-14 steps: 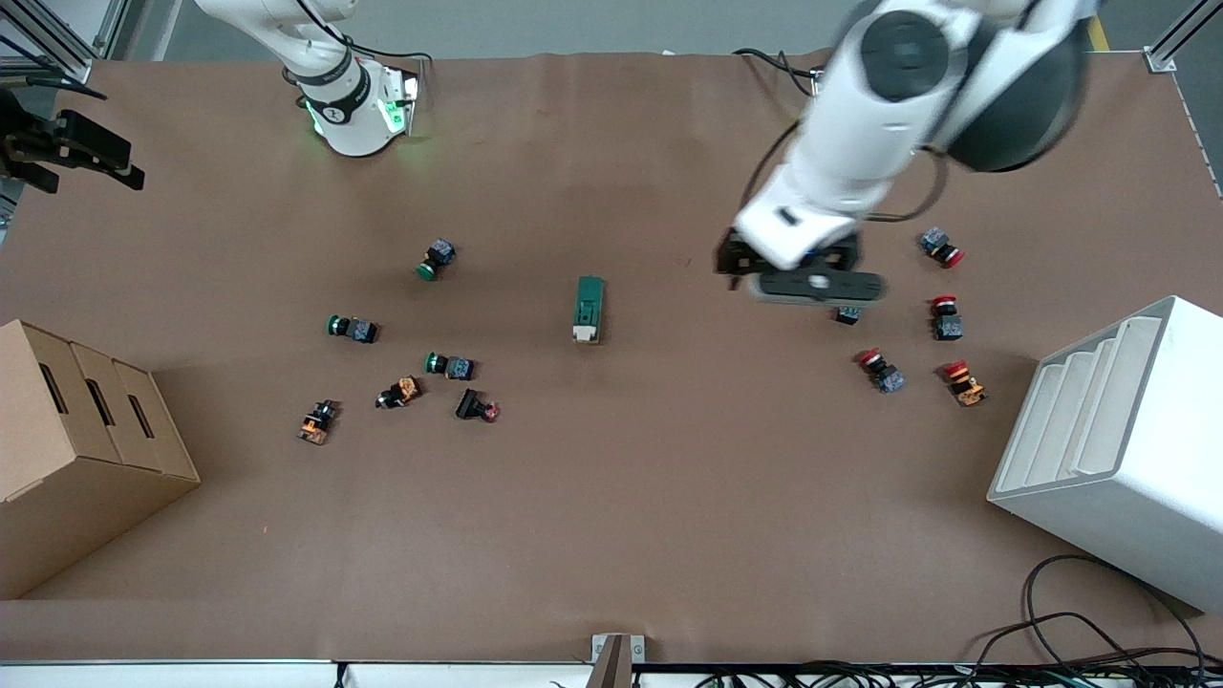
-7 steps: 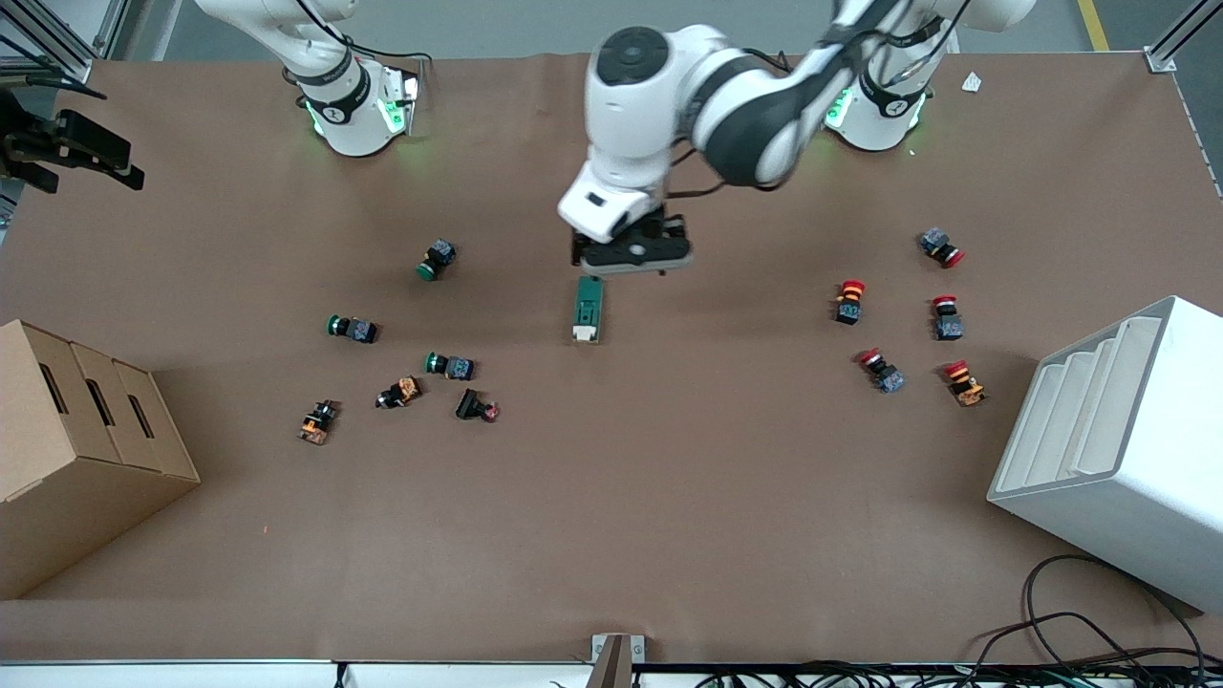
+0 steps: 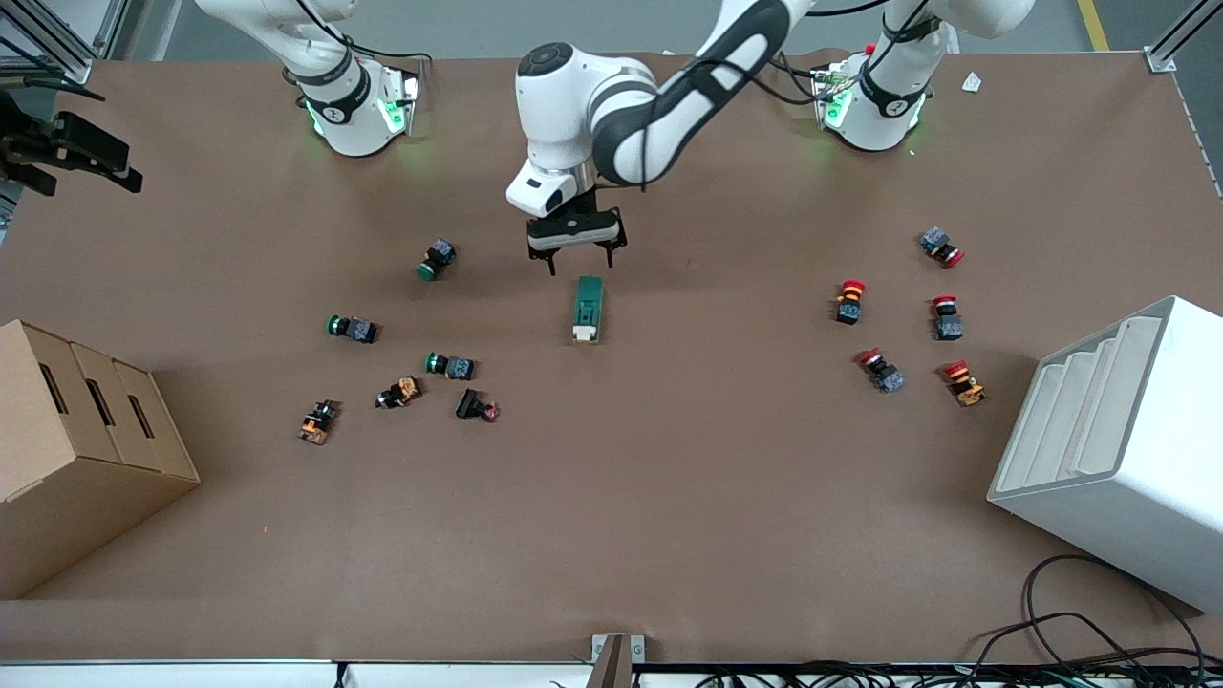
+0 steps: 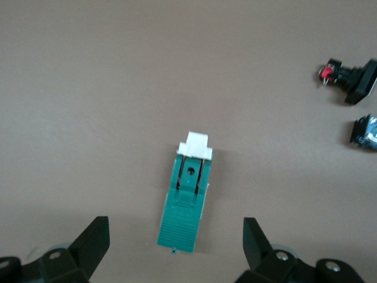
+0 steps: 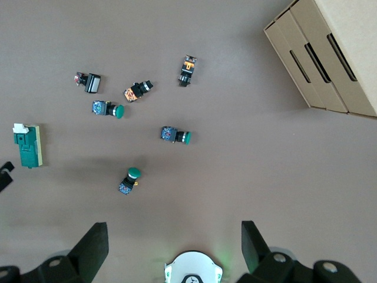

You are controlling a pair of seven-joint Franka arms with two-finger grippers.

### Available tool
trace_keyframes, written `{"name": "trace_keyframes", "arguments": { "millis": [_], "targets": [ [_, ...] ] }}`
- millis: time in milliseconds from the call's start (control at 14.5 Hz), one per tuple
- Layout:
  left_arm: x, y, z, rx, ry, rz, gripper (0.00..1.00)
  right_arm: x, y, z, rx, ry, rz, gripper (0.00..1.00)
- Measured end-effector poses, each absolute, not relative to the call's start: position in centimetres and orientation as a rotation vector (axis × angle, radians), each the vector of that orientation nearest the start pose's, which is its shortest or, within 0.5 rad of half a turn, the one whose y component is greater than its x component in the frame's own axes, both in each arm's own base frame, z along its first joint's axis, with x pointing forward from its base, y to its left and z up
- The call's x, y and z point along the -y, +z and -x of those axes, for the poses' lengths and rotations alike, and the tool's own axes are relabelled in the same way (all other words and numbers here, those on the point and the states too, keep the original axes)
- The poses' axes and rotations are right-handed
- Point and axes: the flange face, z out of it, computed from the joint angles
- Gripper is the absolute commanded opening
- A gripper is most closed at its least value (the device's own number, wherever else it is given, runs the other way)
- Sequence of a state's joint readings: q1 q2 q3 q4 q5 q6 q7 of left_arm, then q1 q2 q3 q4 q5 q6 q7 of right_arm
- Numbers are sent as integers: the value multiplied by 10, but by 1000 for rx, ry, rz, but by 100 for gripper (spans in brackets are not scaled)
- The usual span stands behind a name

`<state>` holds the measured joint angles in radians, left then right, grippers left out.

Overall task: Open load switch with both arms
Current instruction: 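Lower the left gripper onto the green switch body and hold it, then reach the right gripper toward the white lever of the switch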

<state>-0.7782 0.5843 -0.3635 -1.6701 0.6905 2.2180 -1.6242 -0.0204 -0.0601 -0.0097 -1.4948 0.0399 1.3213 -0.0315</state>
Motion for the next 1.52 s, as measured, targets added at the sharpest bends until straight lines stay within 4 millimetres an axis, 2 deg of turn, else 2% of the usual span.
{"name": "trace_keyframes", "arguments": {
  "millis": [207,553,830,968,1176,1521],
  "targets": [
    [605,244,-299,119,-744,2978,99,10,649,-522,14,236,3088,100],
    [590,173,-268,-20,-1034,2891,99,11,608,-550,10,307,3081,100],
    [583,143,-246,-116,-1238,2888,99,10,582,-567,-15,336,3080,100],
    [578,129,-236,-155,-1326,2869,99,1,575,-569,-148,362,3086,100],
    [571,113,-231,-148,-1415,2822,98,-40,556,-576,-339,405,3094,100],
    [568,91,-219,-107,-1563,2797,98,-137,514,-585,-682,449,3074,100]
  ]
}}
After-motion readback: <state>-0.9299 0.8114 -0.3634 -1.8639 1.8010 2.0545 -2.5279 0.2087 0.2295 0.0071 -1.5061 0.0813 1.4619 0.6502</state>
